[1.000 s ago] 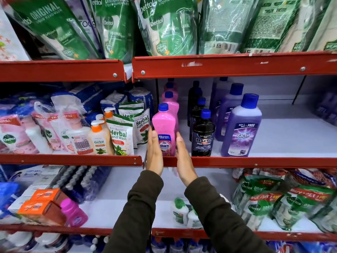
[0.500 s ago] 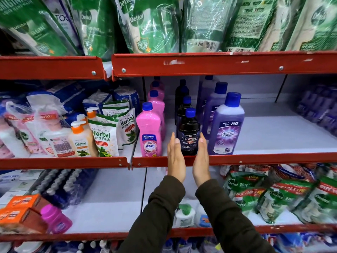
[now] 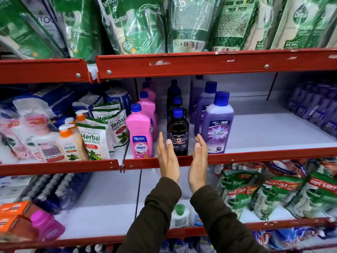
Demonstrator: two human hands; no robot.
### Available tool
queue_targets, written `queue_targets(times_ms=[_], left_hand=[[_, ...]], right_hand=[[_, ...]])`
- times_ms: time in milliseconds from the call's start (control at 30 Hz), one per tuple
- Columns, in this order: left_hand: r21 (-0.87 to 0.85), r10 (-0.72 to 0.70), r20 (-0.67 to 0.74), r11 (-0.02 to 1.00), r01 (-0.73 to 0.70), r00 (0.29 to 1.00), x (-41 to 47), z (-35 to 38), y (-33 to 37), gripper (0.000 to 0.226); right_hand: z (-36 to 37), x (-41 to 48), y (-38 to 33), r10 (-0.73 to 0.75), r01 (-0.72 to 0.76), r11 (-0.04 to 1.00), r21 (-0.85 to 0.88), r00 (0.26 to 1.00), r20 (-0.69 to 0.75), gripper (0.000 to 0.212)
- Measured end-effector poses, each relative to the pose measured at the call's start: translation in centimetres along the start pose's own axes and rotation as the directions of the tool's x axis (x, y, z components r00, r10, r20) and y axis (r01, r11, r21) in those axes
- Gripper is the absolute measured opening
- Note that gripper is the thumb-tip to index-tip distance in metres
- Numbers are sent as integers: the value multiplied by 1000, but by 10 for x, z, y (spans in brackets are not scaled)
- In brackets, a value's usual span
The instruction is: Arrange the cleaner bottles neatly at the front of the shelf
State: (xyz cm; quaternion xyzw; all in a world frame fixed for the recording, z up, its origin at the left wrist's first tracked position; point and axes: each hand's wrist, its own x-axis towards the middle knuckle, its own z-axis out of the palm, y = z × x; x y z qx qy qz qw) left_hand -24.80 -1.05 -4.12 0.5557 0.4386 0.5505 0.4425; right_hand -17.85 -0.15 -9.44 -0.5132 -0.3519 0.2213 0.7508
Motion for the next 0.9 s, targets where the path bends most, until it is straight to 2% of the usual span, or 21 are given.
queue_targets(times_ms=[67,133,200,300,367,433,533,567,700,800,833,900], left_hand=[[22,57,-185,998,-54,981,1,4,-19,44],[-11,149,-251,988,-156,956,-8,17,-18,37],[-78,188,-183,976,-205,965,-16,32,-16,32],[-161,164,28,974,-157,986,-21,61,-12,35],[-146,95,168,987,-70,981,-19,77,-2,42],[-107,-13,244,993,40,970,-13,91,2,53],[-113,-173,241,972,204,955,-1,108,-1,85],[-109,-166,223,975,194,961,0,113,-3,86],[-120,-157,185,976,181,970,0,120,-10,81],[-155,-193,195,962,224,962,11,120,-28,86],[-163,-174,197,965,207,965,8,116,-17,86],[-132,-145,151,977,165,978,0,116,-3,73]], right_hand=[[-23,-21,-27,-114,117,993,22,988,-104,43],[-35,-15,-21,-115,114,993,-17,975,-190,39],[-52,-2,-20,-70,64,997,-35,970,-232,41],[-81,21,-32,-23,13,999,-49,973,-229,45],[-88,36,-38,45,-50,998,-34,989,-142,47],[-96,47,-43,123,-123,992,-12,992,-15,50],[-105,59,-41,196,-195,981,-17,976,99,65],[-109,63,-38,203,-202,979,-21,969,139,68],[-118,68,-44,211,-210,977,-30,954,213,52],[-120,69,-46,219,-208,976,-71,943,251,58],[-121,70,-43,203,-201,979,-37,945,257,62],[-120,68,-47,211,-197,977,-84,953,218,63]])
